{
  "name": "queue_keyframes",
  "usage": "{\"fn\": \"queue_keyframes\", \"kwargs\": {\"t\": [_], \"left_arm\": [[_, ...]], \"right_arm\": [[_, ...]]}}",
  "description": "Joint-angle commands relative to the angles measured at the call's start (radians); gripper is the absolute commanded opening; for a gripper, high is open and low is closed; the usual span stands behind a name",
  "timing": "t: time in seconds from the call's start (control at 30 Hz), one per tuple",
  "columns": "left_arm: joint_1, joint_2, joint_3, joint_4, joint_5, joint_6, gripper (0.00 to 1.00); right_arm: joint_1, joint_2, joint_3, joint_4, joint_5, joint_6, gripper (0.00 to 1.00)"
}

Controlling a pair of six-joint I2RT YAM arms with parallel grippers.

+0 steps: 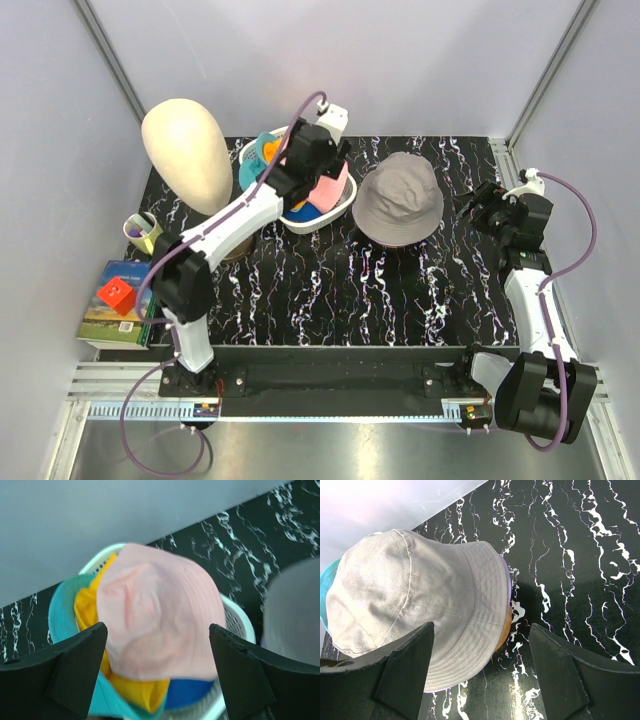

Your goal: Stack the hats

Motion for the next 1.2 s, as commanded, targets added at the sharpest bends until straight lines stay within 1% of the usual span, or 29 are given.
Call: {"fn": "queue_keyframes", "kwargs": {"t": [0.0, 0.07, 0.13, 0.2, 0.27, 0.3, 0.37, 0.4, 0.47, 0.5, 0.57, 0.6, 0.77, 0.8, 0.83, 0.87, 0.93, 0.97, 1.03, 1.17], "left_arm": [[0.098, 0.173, 0.117, -0.032, 0.122, 0.029, 0.88], [0.121, 0.209, 0.164, -0.046, 0.152, 0.0, 0.87], [0.149, 0.245, 0.187, -0.079, 0.221, -0.026, 0.85], [0.16, 0.256, 0.18, -0.081, 0.259, -0.051, 0.83], [0.161, 0.27, 0.172, -0.079, 0.265, -0.057, 0.79], [0.164, 0.275, 0.169, -0.078, 0.267, -0.06, 0.66], [0.169, 0.279, 0.165, -0.073, 0.246, -0.077, 0.53], [0.169, 0.273, 0.16, -0.067, 0.232, -0.083, 0.39], [0.169, 0.24, 0.128, -0.035, 0.209, -0.092, 0.28], [0.17, 0.224, 0.11, -0.018, 0.207, -0.092, 0.15], [0.17, 0.168, 0.082, 0.022, 0.201, -0.094, 0.03], [0.17, 0.151, 0.059, 0.031, 0.201, -0.091, 0.0], [0.158, 0.0, -0.033, 0.115, 0.231, -0.066, 0.0], [0.154, -0.059, -0.05, 0.126, 0.241, -0.062, 0.0], [0.151, -0.087, -0.084, 0.138, 0.254, -0.048, 0.0], [0.144, -0.118, -0.098, 0.154, 0.297, -0.042, 0.0], [0.138, -0.196, -0.137, 0.161, 0.331, -0.04, 0.0], [0.134, -0.222, -0.153, 0.167, 0.356, -0.042, 0.0], [0.129, -0.297, -0.2, 0.174, 0.386, -0.048, 0.0], [0.108, -0.397, -0.257, 0.178, 0.441, -0.054, 0.0]], "right_arm": [[-0.004, -0.006, 0.009, 0.029, -0.01, -0.011, 0.85], [-0.004, -0.003, 0.011, 0.028, -0.013, -0.011, 0.85], [-0.004, -0.003, 0.009, 0.029, -0.01, -0.011, 0.85], [-0.002, 0.0, 0.009, 0.031, -0.007, -0.011, 0.85], [-0.004, 0.006, 0.011, 0.031, -0.01, -0.013, 0.85], [-0.004, 0.006, 0.011, 0.032, -0.01, -0.013, 0.85], [-0.004, 0.005, 0.009, 0.032, -0.016, -0.008, 0.84], [-0.004, 0.003, 0.009, 0.031, -0.018, -0.008, 0.85], [-0.004, -0.008, 0.009, 0.029, -0.017, -0.01, 0.85], [-0.004, -0.009, 0.009, 0.029, -0.016, -0.008, 0.85], [-0.004, -0.014, 0.014, 0.028, -0.024, -0.008, 0.85], [-0.004, -0.015, 0.02, 0.028, -0.032, -0.007, 0.85], [-0.001, -0.031, 0.066, 0.04, -0.107, 0.015, 0.82], [0.005, -0.037, 0.086, 0.046, -0.121, 0.018, 0.82], [0.012, -0.049, 0.099, 0.051, -0.128, 0.024, 0.82], [0.033, -0.052, 0.115, 0.051, -0.136, 0.025, 0.82], [0.055, -0.049, 0.168, 0.055, -0.154, 0.036, 0.82], [0.07, -0.04, 0.187, 0.065, -0.193, 0.042, 0.82], [0.123, -0.008, 0.242, 0.08, -0.243, 0.07, 0.82], [0.269, 0.044, 0.323, 0.111, -0.259, 0.079, 0.82]]}}
